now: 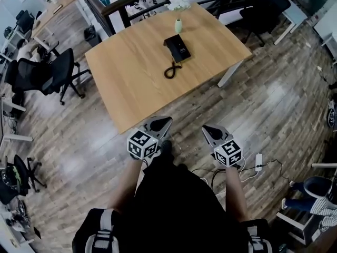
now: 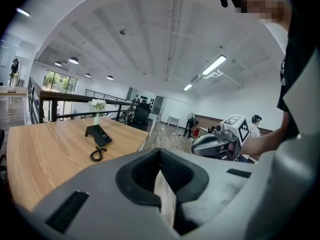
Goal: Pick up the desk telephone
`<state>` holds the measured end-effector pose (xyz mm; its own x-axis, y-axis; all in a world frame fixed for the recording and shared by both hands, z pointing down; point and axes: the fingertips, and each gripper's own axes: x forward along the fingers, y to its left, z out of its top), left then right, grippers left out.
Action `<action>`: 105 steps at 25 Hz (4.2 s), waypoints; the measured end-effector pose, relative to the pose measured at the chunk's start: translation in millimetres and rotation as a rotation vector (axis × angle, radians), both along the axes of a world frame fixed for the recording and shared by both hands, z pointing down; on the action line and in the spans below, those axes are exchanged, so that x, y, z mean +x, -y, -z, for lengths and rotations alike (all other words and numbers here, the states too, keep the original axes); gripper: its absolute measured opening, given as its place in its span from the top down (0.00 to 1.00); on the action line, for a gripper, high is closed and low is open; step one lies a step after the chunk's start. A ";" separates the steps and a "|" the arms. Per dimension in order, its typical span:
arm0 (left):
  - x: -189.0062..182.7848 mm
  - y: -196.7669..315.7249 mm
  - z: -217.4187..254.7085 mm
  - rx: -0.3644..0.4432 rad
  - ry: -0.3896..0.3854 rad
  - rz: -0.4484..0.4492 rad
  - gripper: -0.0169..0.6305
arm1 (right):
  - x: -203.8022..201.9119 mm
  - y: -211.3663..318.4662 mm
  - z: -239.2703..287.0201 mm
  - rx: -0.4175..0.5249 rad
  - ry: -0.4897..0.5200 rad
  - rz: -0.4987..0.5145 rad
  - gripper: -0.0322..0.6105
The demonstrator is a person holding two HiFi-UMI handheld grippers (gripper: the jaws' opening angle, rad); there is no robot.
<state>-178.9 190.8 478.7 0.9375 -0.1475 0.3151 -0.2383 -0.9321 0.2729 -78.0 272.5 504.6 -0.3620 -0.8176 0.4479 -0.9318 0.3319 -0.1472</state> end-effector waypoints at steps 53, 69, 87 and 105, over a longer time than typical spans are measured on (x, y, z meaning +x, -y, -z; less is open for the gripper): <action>141.6 184.0 -20.6 -0.029 0.106 0.434 0.94 | 183.7 226.9 -65.7 -0.106 -0.025 0.429 0.91; 175.1 227.5 -33.9 -0.080 0.087 0.407 0.94 | 206.0 261.6 -70.2 -0.146 -0.014 0.408 0.91; 188.6 335.3 -55.0 -0.140 0.035 0.340 0.94 | 203.8 355.7 -67.5 -0.177 -0.084 0.384 0.91; 187.9 384.2 -89.1 -0.255 -0.006 0.285 0.94 | 200.8 406.9 -93.7 -0.245 -0.063 0.413 0.91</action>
<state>9.0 -193.4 567.8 0.8720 -0.3205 0.3699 -0.4762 -0.7302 0.4899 122.8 -134.3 598.4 -0.5999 -0.4792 0.6407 -0.7392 0.6383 -0.2147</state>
